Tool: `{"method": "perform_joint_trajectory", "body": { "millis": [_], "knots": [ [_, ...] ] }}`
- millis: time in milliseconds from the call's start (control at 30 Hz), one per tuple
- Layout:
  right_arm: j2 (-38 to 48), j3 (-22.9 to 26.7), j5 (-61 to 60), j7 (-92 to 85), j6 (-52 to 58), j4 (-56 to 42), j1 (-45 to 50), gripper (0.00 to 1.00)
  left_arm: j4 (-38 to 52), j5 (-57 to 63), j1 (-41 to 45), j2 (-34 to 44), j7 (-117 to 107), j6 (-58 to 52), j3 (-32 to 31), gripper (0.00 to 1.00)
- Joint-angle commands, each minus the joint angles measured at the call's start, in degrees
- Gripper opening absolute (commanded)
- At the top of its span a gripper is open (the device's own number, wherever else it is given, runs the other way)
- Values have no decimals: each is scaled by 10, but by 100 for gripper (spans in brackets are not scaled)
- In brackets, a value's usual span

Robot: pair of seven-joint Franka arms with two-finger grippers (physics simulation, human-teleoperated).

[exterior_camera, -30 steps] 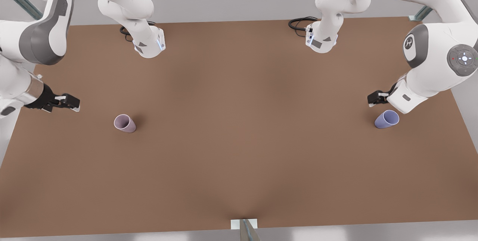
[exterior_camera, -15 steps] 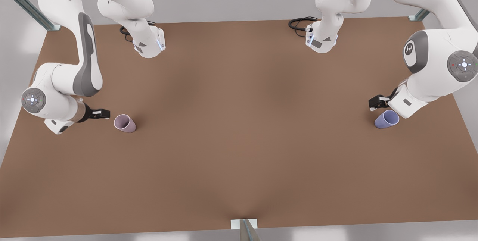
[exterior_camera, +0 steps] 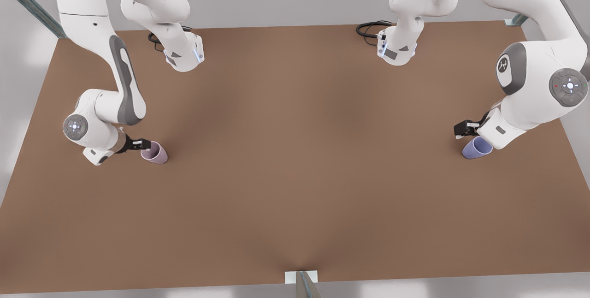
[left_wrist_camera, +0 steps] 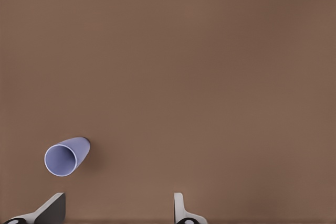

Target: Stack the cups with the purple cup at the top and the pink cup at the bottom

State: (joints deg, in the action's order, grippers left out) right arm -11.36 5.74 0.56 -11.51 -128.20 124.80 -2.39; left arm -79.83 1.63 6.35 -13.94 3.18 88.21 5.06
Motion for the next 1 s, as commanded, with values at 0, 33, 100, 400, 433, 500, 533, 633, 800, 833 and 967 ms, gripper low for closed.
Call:
{"method": "perform_joint_trajectory", "body": {
  "millis": [0, 33, 100, 400, 433, 500, 533, 633, 800, 833, 967],
  "knots": [
    [-1, 1, -2, -26, -80, 13, -2, 100, 0, 0, 0, 1, 2, 0, 0, 100],
    [-5, 1, -2, -26, -80, 12, -2, 94, 0, 0, 0, 1, 2, 0, 0, 100],
    [-18, 0, -3, -26, -100, 13, -2, 89, -1, 0, 0, 0, 2, 0, 0, 100],
    [-48, 0, -5, -26, -130, 29, -2, 70, -2, 0, 0, -4, 2, 4, 6, 100],
    [-51, 0, -5, -26, -130, 29, -2, 69, -3, 0, 0, -4, 2, 5, 6, 100],
    [-53, 0, -5, -26, -130, 30, -2, 58, -3, 0, 0, -4, 2, 5, 7, 100],
    [-53, 0, -5, -26, -129, 30, -2, 53, -6, 0, 0, -3, 2, 5, 7, 100],
    [-52, -1, -5, -26, -128, 30, -2, 41, -13, -1, 1, 1, 2, 8, 7, 100],
    [-49, -3, -5, -26, -124, 27, 0, 21, -34, -1, 0, 4, 2, 32, 7, 100],
    [-48, -5, -5, -26, -124, 26, 1, 21, -34, -1, 0, 4, 2, 32, 7, 100],
    [-33, -10, -7, -22, -94, 4, 5, 21, -34, -1, -2, 4, 2, 33, 8, 100]
  ]
}}
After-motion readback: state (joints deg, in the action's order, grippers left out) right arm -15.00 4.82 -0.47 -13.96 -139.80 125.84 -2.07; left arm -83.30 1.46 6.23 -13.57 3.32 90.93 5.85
